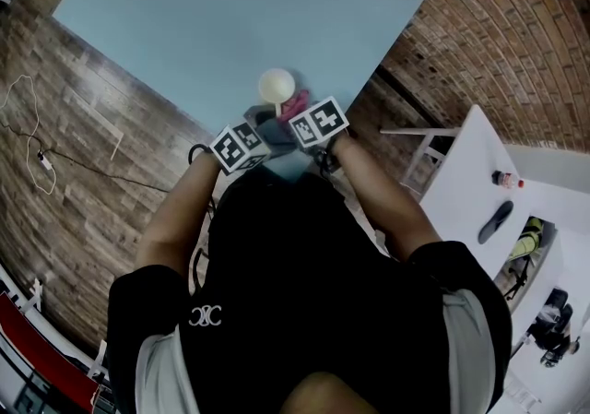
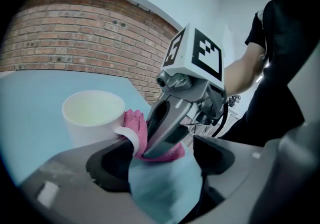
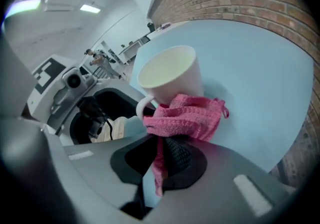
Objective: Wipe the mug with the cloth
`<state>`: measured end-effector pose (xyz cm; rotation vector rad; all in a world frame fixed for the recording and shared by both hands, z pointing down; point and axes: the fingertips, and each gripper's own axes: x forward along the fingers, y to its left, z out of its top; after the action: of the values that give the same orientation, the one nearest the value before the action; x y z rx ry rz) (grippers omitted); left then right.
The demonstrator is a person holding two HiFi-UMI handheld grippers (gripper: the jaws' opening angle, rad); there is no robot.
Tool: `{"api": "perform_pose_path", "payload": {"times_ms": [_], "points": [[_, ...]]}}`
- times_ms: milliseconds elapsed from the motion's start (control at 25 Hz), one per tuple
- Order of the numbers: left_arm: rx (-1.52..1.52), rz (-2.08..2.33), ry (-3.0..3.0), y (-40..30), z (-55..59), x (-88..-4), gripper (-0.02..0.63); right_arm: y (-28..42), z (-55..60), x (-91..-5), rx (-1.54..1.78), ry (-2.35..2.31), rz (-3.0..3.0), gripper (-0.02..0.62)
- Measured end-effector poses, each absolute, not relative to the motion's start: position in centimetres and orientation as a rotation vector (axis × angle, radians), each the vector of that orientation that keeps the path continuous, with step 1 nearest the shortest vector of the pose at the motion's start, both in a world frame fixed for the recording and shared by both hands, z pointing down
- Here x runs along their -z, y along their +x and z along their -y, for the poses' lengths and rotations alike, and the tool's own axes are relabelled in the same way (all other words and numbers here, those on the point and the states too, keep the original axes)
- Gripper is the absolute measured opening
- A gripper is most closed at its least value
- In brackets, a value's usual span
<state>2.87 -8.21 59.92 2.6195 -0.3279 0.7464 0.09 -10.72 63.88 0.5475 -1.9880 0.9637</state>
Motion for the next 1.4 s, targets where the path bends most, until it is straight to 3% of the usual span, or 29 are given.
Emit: {"api": "perform_pose_path", "payload": {"times_ms": [160,600,760,840,880,920,1400], "points": [[-0.757,0.348,2.621,2.7,8.3,-60.3,0.383,0.9,12.7,-63.4,-0.97,0.719,2.058,0.038],[-0.796,0.551,2.574,-0.1,8.9,-59.7,0.345,3.2,15.0,-56.5,-0.499,0.966,2.366,0.038],[-0.774,0.696,2.54,-2.3,9.4,-59.1,0.258,3.2,14.3,-55.8,-0.37,0.935,2.381,0.038],[-0.771,0.782,2.518,-3.6,9.8,-59.0,0.139,3.1,14.1,-55.7,-0.366,0.928,2.393,0.038],[-0.775,0.833,2.507,-4.2,10.0,-59.0,0.023,3.2,14.1,-55.5,-0.369,0.93,2.403,0.038],[-0.778,0.877,2.495,-4.7,10.2,-59.1,0.002,3.3,14.2,-55.3,-0.37,0.936,2.414,0.038],[-0.682,1.144,2.371,-7.0,8.4,-58.4,0.002,3.7,13.0,-53.0,-0.227,0.922,2.5,0.038]]}}
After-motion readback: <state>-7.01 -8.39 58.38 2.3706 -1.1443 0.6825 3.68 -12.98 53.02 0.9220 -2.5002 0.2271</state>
